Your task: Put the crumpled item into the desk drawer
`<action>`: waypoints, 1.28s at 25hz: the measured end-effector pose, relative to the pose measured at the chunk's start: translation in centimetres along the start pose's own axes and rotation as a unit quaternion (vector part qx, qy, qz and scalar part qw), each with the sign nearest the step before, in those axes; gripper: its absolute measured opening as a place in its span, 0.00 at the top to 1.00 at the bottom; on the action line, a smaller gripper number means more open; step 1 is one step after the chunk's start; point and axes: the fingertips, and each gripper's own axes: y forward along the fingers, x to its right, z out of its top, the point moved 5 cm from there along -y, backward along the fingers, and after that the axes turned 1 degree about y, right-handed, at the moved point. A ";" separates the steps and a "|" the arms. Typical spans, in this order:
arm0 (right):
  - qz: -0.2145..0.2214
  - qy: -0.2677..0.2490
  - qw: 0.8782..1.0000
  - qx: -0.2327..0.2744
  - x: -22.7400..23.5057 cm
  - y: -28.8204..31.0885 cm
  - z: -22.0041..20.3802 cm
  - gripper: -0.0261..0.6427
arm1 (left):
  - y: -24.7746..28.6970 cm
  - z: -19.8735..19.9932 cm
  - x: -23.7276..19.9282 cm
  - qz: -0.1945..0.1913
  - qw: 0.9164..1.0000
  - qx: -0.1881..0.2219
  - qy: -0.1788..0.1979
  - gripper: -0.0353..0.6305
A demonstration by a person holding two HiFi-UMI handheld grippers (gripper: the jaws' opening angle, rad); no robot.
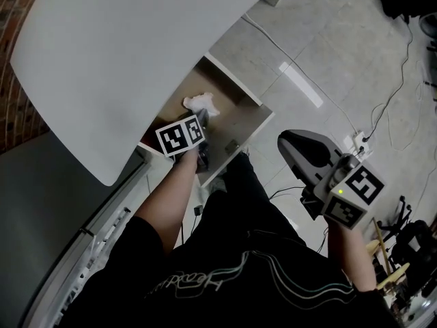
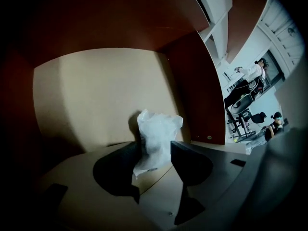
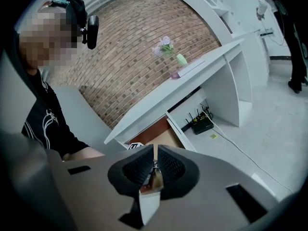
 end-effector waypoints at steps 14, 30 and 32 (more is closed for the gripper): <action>0.045 -0.059 0.995 0.068 -11.1 -4.4 1.5 0.88 | -14.5 -0.3 6.7 -0.127 0.989 0.071 0.001 0.48; 0.068 -0.156 0.975 0.143 -31.4 -16.6 -0.4 0.88 | -48.9 -7.3 16.0 -0.361 0.891 0.170 0.217 0.73; 0.067 -0.174 0.970 0.154 -33.3 -17.8 -0.4 0.88 | -52.4 -7.5 17.1 -0.378 0.868 0.197 0.254 0.78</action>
